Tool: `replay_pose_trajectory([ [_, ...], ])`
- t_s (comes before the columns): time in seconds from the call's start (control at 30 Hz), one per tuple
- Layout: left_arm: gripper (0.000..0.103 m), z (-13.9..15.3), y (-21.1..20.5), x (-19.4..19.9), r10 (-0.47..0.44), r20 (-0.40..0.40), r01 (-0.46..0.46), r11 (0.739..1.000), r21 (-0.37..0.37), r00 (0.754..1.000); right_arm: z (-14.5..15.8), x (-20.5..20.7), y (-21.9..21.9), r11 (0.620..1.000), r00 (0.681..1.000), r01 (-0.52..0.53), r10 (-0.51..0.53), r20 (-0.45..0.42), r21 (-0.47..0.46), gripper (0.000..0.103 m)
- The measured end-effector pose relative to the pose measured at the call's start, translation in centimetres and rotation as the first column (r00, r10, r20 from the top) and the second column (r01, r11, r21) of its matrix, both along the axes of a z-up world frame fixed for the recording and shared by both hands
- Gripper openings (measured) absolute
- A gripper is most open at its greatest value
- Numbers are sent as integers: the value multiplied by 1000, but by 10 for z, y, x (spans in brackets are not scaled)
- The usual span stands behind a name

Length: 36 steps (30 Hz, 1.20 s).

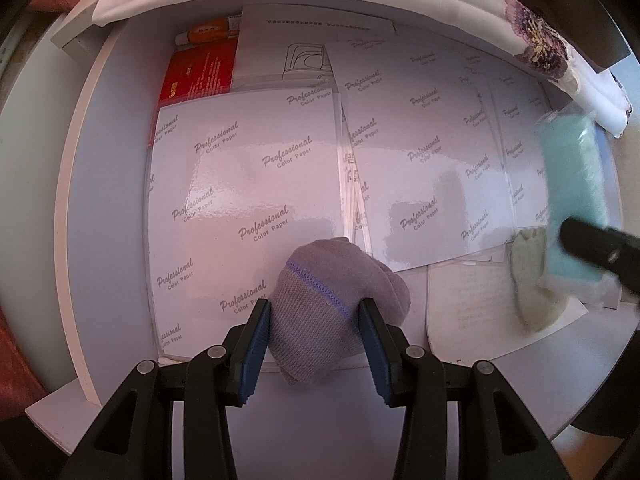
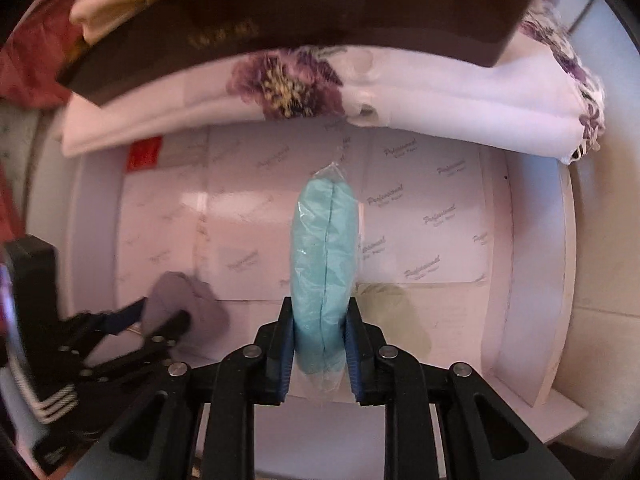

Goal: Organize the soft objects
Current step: 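Carry the lavender sock into the gold tray with the left tool while the right holds the bag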

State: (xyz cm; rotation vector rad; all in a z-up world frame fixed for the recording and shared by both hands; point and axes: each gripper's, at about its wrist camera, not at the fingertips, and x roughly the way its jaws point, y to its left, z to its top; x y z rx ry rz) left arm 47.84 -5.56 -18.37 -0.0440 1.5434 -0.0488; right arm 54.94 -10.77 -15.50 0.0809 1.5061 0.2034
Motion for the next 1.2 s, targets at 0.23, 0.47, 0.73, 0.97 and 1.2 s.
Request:
replay_pose_trajectory([
  [0.23, 45, 0, 0, 1, 1, -2, -1, 1000, 1, 1000, 21, -4, -41, 949, 987, 161, -148, -69, 269, 22],
  [0.47, 45, -1, 0, 1, 1, -1, -1, 1000, 0, 1000, -18, -16, -27, 993, 983, 56, -37, -178, 106, 22],
  [0.73, 45, 0, -1, 1, -1, -1, 1, 1000, 2, 1000, -49, -21, -21, 998, 978, -42, 32, -208, -42, 22],
  [0.97, 43, 3, -3, 0, -8, 7, 8, 1000, 0, 1000, -62, -32, -9, 996, 979, -56, 40, -199, -75, 23],
  [1.2, 42, 11, -1, -2, -13, 16, 13, 1000, -9, 1000, -92, -45, -2, 995, 976, -69, 52, -211, -74, 25],
])
